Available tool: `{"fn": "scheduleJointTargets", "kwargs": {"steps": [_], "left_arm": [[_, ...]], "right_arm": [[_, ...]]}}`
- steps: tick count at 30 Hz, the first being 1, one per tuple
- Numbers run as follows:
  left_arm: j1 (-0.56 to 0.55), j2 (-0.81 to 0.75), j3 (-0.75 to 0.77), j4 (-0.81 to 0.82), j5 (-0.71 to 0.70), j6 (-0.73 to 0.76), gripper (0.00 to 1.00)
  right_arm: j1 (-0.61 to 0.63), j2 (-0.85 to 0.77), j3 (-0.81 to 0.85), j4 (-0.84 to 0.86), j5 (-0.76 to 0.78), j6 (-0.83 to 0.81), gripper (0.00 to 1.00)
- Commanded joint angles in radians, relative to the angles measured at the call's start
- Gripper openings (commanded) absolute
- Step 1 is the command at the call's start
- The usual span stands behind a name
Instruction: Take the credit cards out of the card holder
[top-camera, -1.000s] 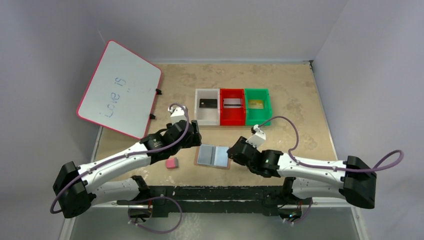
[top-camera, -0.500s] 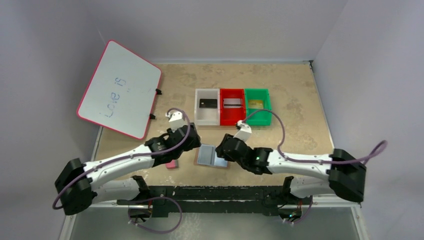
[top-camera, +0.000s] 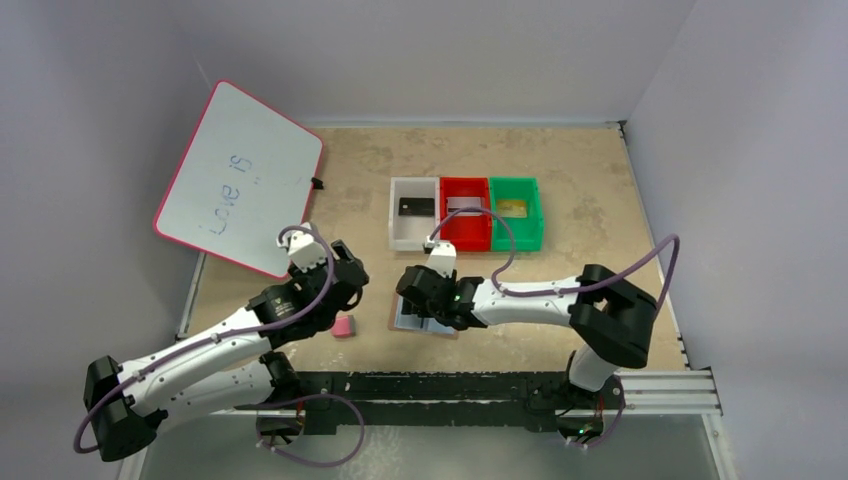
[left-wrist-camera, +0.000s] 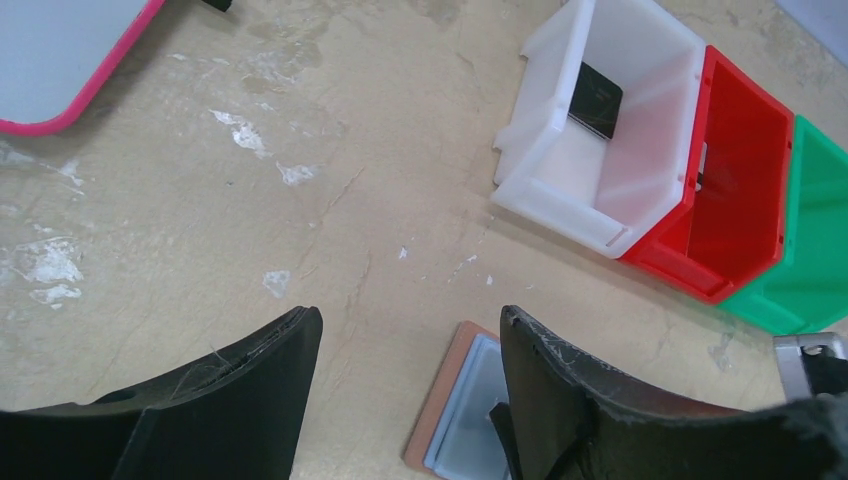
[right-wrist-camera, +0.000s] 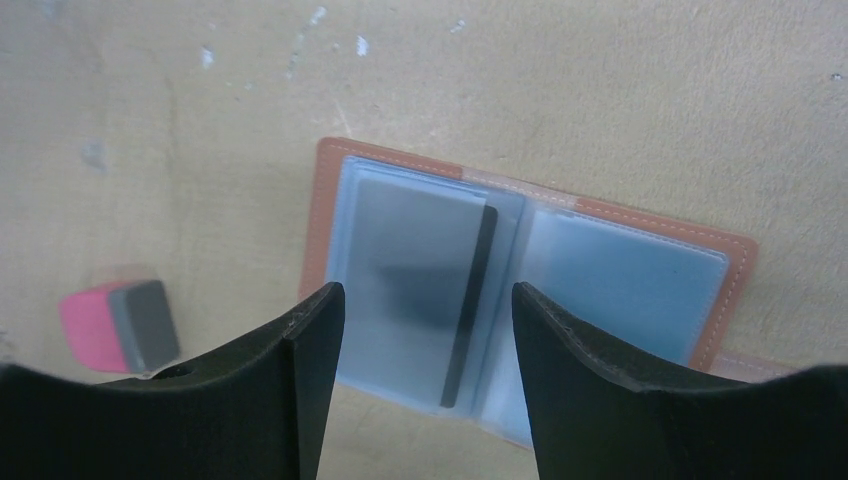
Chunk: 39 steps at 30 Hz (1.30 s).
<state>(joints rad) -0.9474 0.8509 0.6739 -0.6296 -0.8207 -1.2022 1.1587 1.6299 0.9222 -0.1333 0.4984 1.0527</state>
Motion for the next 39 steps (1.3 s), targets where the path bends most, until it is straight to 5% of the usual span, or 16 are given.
{"fn": "scheduleJointTargets", "kwargs": {"steps": [1, 13, 19, 27, 39], "left_arm": [[-0.001, -0.022, -0.006, -0.040, -0.052, -0.034, 0.66], [0.000, -0.062, -0.004, -0.060, -0.055, -0.037, 0.67], [-0.001, -0.075, -0.006, -0.067, -0.053, -0.038, 0.66], [0.000, -0.051, -0.005, -0.048, -0.038, -0.026, 0.67], [0.000, -0.018, -0.001, -0.021, -0.013, -0.016, 0.67]], "right_arm": [[0.012, 0.028, 0.067, -0.056, 0.016, -0.022, 0.65], [0.041, 0.159, 0.172, -0.179, 0.061, 0.017, 0.67], [0.044, 0.189, 0.185, -0.242, 0.097, 0.058, 0.61], [0.043, 0.117, 0.094, -0.092, 0.001, 0.034, 0.53], [0.035, 0.030, 0.003, 0.006, -0.025, 0.046, 0.54]]}}
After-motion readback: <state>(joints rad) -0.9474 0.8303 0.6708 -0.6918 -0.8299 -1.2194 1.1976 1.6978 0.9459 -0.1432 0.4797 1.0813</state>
